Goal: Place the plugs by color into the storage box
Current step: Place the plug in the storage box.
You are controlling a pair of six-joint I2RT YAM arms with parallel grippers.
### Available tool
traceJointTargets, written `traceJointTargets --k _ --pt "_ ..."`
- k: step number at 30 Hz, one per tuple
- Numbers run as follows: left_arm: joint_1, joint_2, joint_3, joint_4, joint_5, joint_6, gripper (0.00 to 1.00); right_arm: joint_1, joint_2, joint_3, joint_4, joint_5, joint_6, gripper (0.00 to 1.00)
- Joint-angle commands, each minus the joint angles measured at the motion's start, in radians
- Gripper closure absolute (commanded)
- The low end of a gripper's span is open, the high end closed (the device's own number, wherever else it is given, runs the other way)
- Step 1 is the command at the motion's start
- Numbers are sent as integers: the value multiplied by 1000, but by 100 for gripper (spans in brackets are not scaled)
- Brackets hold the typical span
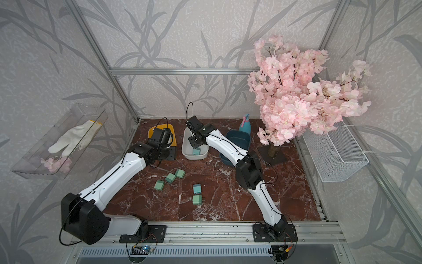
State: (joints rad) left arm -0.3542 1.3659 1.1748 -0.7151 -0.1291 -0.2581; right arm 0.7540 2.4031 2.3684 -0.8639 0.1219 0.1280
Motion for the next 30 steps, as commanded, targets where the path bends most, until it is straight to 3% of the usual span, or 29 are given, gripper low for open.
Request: traceJointTargets --k 1,5,14,19,30 --pt "17 19 3 14 20 -20 38 -4 107 168 -128 45 -22 52" --pt "34 35 11 12 59 -21 38 -11 199 285 -191 84 -7 52" --pt "68 42 16 16 129 -25 38 -35 160 137 -101 85 16 48" --pt "83 50 20 16 155 -28 38 -36 178 158 -111 75 21 39" --pt "96 63 30 9 188 -29 38 -34 126 155 -124 50 21 39"
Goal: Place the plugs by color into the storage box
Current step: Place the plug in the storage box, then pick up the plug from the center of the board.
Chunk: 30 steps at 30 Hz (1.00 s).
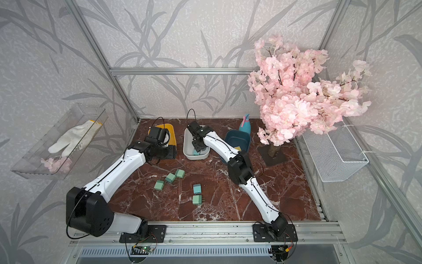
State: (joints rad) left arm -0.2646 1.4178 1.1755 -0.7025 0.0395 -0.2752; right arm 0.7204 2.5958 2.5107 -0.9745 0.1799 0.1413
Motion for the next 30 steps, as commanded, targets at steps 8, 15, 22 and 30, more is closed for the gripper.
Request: traceJointTargets --k 8,15,22,30 --pt "8 9 24 -3 13 -11 38 12 -126 12 -28 -16 6 39" --pt "8 9 21 -13 16 -11 38 42 -224 -41 -24 -26 13 37" --pt "3 -16 27 -66 19 -20 38 79 -424 -317 62 -61 63 36" --pt "-6 -132 -51 -104 34 -91 39 86 -751 -809 369 -159 171 36"
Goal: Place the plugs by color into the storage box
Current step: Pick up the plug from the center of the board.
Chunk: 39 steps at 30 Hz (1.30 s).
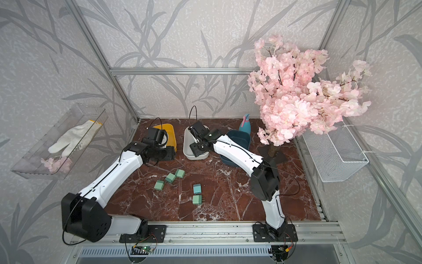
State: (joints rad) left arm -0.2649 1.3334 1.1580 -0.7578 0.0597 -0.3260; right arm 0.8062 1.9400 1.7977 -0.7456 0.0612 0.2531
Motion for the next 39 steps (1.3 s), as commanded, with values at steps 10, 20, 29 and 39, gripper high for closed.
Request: traceJointTargets --k 10,20,29,39 --pt "-56 -95 -148 -100 8 -151 39 66 -337 -387 192 15 125 36" --pt "-100 -56 -250 -63 -43 -337 39 79 -465 -605 307 50 187 36" --pt "-100 50 -268 109 9 -475 38 79 -488 -636 338 60 170 36" --pt "-203 95 -191 21 9 -319 45 78 -603 -768 421 118 165 35"
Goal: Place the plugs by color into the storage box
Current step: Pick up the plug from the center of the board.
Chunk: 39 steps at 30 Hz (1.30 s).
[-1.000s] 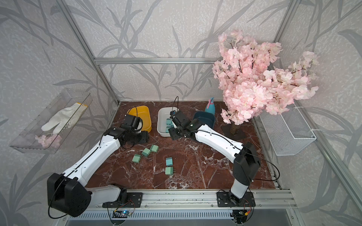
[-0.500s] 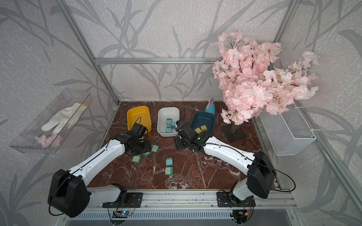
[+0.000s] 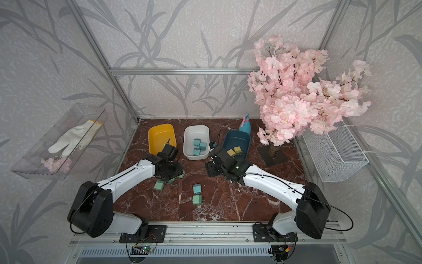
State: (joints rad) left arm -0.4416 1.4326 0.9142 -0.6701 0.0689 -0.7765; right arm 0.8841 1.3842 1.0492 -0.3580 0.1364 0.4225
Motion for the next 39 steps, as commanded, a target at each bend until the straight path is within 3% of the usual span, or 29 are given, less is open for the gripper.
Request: traceJointTargets --k 1,6,10,14,16,20,26,31,39 --pt "-39 -23 56 -98 -1 197 45 0 -66 -34 32 57 -9 35" --pt "-138 -230 -25 -100 26 516 45 -5 -194 -145 71 138 -39 32" --pt "-146 -451 -140 22 266 805 45 -26 -293 -211 105 159 -51 30" --pt "-145 -608 -194 61 407 1087 27 -40 -353 -234 115 158 -59 29" --pt "-146 -625 -200 52 381 1175 21 -42 -364 -236 112 157 -60 29" --pt "-146 -522 -128 -113 340 1358 20 -42 -361 -233 96 143 -51 29" --pt "-182 -450 -100 -151 344 1439 24 -42 -362 -236 88 138 -45 29" --pt "-283 -390 -144 -111 249 1454 25 -42 -363 -239 94 141 -40 29" --pt "-407 -248 -181 11 198 1394 29 -42 -361 -244 101 145 -39 29"
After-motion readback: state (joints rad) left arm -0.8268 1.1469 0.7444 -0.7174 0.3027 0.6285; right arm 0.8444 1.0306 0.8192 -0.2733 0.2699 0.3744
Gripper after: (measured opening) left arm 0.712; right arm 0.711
